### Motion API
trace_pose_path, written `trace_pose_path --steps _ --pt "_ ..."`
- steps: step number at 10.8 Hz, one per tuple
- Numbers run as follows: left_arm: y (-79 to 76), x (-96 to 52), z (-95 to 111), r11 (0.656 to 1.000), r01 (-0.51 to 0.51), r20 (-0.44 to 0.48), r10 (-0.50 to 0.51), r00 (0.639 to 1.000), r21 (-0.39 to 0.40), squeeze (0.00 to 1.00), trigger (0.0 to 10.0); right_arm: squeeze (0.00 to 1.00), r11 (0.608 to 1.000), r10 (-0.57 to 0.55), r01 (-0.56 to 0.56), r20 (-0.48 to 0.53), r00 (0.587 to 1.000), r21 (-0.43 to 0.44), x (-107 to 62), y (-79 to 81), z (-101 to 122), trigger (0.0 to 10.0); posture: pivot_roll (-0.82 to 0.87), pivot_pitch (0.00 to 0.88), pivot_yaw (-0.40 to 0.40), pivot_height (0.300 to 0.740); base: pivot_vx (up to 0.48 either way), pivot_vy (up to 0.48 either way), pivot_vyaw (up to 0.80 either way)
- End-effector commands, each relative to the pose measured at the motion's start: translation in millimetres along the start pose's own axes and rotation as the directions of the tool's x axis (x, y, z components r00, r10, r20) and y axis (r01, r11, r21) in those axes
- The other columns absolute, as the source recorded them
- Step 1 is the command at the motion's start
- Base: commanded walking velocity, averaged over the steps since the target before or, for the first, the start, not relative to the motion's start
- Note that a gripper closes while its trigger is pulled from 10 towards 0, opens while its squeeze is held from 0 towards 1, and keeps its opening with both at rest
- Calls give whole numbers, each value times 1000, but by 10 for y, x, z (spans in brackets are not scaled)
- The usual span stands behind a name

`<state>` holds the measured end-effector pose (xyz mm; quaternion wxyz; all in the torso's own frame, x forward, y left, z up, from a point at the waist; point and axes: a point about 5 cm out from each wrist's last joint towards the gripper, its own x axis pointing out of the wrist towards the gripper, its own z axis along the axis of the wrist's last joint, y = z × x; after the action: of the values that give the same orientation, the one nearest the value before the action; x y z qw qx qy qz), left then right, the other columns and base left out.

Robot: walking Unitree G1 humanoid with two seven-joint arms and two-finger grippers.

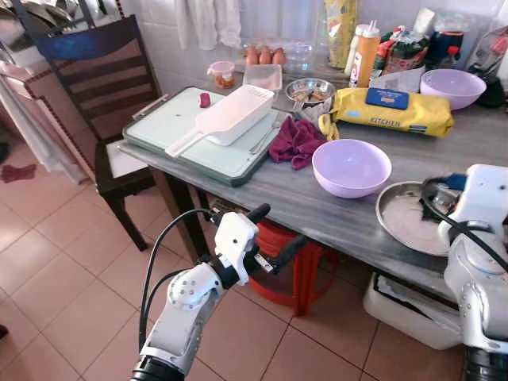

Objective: Setting the table

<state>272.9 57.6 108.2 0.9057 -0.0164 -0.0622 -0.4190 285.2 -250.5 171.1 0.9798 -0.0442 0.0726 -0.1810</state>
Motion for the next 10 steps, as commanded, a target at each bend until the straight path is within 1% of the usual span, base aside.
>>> trace_pose_path --steps 1,2,3,4,6,7,8,10 --pt "19 5 8 1000 8 -5 -8 1000 9 0 10000 1000 999 25 -24 -30 999 26 -25 34 -27 10000 -217 58 85 740 0 0 0" --pt "10 7 3 1000 10 -6 -10 1000 7 0 10000 1000 999 43 -42 -78 996 16 -7 43 -93 10000 -214 58 85 740 0 0 0" --pt "4 8 1 1000 12 -7 -12 1000 7 0 10000 1000 998 59 -58 -103 993 11 11 67 -113 10000 -212 58 83 740 0 0 0" --pt "0 10 0 1000 13 -7 -13 1000 5 0 10000 1000 997 70 -68 -137 988 23 34 85 -137 10000 -210 58 79 740 0 0 0" --pt "-22 3 56 998 37 44 -35 998 -47 0 10000 1000 996 91 -90 -203 975 15 75 90 -211 10000 -202 58 70 740 0 0 0" --pt "-34 -10 67 995 51 56 -46 997 -84 0 10000 1000 997 82 -81 -221 972 14 91 69 -241 10000 -197 55 67 740 0 0 0" --pt "-24 -19 59 996 51 51 -47 998 -77 0 10000 1000 997 82 -77 -251 965 30 114 51 -284 10000 -195 54 67 740 0 0 0" --pt "-26 -22 52 995 63 45 -59 997 -83 0 10000 1000 996 94 -89 -264 960 32 147 63 -300 10000 -195 51 70 740 0 0 0"
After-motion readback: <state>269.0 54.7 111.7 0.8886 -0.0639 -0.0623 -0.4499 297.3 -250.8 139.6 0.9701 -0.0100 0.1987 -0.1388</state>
